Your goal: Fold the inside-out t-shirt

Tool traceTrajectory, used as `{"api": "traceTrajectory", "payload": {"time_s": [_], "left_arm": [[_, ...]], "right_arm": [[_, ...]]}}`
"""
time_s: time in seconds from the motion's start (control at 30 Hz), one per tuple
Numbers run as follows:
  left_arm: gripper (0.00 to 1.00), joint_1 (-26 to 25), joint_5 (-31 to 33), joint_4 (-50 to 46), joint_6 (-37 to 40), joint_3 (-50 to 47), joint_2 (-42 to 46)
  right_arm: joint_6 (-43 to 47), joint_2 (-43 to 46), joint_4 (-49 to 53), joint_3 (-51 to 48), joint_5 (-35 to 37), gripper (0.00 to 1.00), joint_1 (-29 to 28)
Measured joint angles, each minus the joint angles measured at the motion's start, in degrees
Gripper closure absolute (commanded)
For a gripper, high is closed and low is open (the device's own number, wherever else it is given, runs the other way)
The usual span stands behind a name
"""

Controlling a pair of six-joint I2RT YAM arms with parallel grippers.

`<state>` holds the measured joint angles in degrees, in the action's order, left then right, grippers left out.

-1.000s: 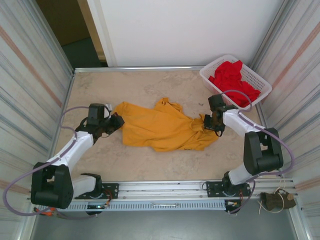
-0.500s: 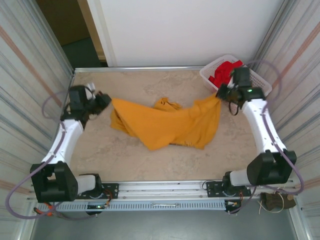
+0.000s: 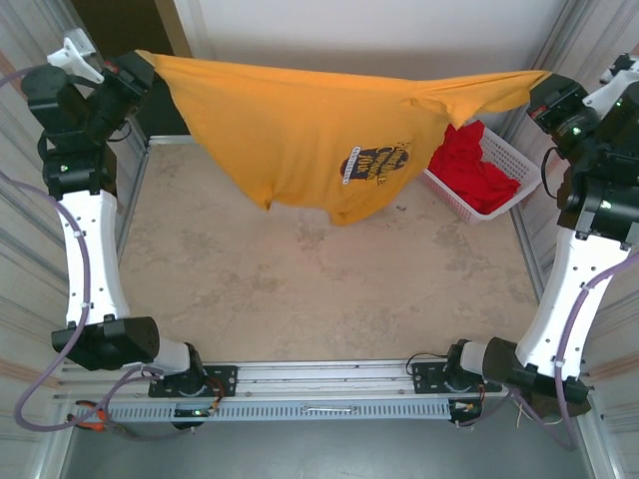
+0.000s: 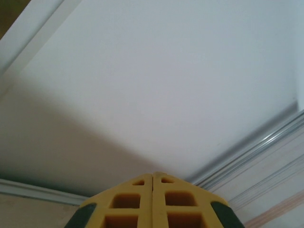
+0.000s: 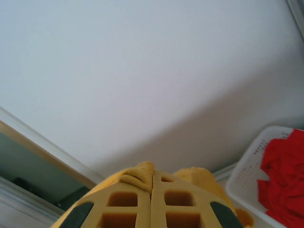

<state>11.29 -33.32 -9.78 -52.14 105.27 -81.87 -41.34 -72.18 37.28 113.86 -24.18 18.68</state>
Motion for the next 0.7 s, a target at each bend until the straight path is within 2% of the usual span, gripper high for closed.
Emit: {"api": "traceTrajectory", "payload": {"time_s": [0.17,0.33,0.43,0.57,0.7], "left_arm": [[1.0,0.61,0.26,1.55,-4.52,3.58,0.87],[1.0,0.79,2.58,1.6,-5.79,13.25,0.85],[1.0,0.9,3.37,2.54,-6.49,17.35,0.61],[1.0,0.46,2.71,3.98,-8.15,16.39,-1.86],[1.0,-1.84,0.98,3.28,-8.55,16.02,-11.13]], "right_arm": [[-4.81,2.86,-2.6,2.43,-1.42,1.0,1.31],[-9.03,2.62,-5.31,13.57,-1.9,1.0,1.66],[-12.35,1.81,-8.96,17.07,-4.72,1.0,1.49],[-13.29,-1.81,-10.69,14.8,-6.12,1.0,-3.96],[-12.2,-11.82,-8.48,13.2,-5.84,1.0,-8.92]]}}
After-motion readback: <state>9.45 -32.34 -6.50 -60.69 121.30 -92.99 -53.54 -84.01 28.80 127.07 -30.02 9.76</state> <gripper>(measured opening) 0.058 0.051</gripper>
